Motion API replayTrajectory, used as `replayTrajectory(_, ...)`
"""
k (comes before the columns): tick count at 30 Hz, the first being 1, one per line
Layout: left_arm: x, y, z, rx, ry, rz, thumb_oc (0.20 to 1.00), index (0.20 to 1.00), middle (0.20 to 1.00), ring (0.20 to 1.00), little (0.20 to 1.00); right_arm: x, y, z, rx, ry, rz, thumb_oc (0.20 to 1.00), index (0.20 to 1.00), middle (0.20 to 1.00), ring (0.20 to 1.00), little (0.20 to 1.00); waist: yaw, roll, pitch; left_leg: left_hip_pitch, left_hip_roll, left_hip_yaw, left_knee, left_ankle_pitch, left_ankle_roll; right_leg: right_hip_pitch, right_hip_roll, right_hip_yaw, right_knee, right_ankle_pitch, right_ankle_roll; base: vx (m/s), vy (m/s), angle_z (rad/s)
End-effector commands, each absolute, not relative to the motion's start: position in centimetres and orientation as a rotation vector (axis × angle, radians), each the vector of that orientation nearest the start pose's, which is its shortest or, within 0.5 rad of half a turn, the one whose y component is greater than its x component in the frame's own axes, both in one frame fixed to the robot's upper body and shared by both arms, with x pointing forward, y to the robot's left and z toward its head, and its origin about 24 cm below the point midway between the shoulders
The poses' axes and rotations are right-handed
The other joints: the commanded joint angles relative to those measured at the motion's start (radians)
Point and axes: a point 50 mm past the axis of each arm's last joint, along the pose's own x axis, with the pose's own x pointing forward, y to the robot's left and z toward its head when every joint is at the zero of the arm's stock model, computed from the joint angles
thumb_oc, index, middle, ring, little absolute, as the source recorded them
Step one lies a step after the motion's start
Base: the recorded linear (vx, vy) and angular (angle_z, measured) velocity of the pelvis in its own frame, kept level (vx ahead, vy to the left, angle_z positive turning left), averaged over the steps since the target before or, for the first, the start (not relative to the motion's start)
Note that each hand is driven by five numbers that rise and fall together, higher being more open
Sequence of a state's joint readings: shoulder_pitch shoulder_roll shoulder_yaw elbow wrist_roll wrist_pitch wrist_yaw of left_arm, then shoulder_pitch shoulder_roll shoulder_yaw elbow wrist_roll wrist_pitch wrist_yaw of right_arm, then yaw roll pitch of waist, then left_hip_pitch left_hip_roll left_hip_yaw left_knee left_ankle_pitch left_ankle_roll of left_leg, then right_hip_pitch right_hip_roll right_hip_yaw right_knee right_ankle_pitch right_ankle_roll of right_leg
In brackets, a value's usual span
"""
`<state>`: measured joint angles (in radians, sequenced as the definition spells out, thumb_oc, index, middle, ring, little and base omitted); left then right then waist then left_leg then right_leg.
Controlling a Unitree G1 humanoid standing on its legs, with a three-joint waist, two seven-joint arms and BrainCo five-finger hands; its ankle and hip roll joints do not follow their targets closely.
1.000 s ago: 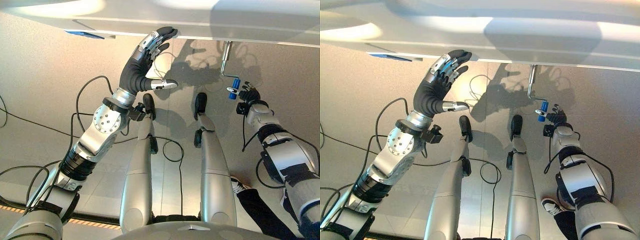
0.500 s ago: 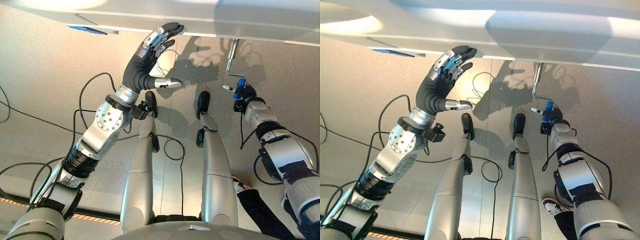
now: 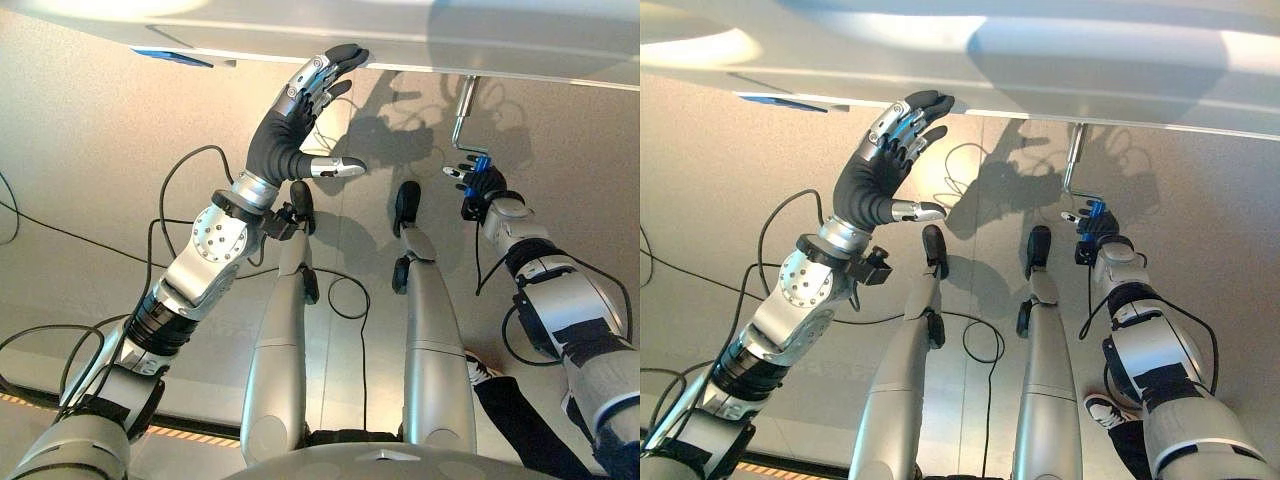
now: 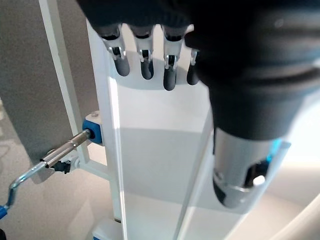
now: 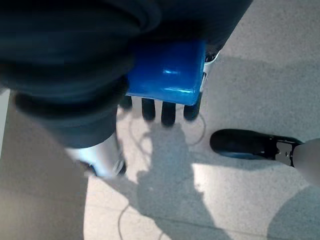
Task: Raise the hospital bed
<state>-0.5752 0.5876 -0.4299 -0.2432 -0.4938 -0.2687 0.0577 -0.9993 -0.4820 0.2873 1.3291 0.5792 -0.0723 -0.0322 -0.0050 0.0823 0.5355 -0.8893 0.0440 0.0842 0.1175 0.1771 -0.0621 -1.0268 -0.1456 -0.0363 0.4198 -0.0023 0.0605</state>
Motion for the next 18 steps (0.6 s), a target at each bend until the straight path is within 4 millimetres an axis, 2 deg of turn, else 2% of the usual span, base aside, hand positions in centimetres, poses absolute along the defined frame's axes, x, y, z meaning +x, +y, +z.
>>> replayTrajectory(1,24.7,9.3,25.2,-0.004,-0.937,-0.670,1.000,1.000,1.000,1.000,1.000,39.4,-25.6,11.0,-0.122,0.208,-0.225,0.200,0.200,0.200,0.200,0.200,-0.003,0.058,-0.016,-0.015,-0.025,0.008,0.146,-0.148,0.002,0.053,0.006,-0.004,-0.178,0.120,0.104,0.00,0.000,0.00)
replayTrajectory(18,24.7,9.3,25.2,-0.006,-0.930,-0.679,1.000,1.000,1.000,1.000,1.000,38.9,-27.1,11.0,-0.067,0.202,-0.283,0.200,0.200,0.200,0.200,0.200,-0.009,0.060,-0.016,-0.012,-0.025,0.014,0.141,-0.148,0.003,0.043,0.013,0.002,-0.170,0.115,0.103,0.00,0.000,0.00)
